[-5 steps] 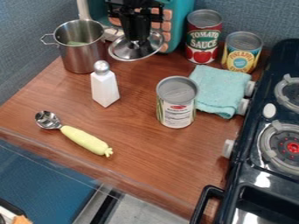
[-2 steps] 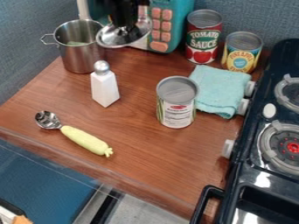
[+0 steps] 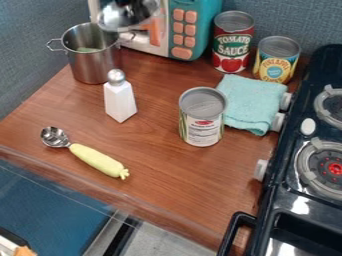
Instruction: Put the lid on the pot
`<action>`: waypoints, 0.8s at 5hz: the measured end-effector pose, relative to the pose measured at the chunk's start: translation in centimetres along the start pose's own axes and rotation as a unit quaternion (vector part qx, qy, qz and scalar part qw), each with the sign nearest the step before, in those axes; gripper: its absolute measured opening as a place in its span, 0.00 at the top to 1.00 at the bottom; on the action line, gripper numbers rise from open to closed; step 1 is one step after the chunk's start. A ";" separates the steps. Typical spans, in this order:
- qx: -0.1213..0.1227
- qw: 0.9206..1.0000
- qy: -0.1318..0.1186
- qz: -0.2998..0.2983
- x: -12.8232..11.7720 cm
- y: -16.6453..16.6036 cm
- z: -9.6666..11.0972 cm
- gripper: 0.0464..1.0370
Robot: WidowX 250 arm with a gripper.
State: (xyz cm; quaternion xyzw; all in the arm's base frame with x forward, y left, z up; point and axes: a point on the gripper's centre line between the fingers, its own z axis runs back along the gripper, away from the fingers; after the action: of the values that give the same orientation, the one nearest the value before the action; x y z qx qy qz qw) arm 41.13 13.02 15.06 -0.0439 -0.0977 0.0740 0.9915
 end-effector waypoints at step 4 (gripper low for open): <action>0.016 0.999 0.024 0.042 1.7 4.5 -3.3 0.77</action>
State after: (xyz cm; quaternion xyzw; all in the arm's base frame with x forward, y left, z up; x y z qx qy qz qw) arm 42.79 17.43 11.73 -0.0337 -0.0703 0.1164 0.9901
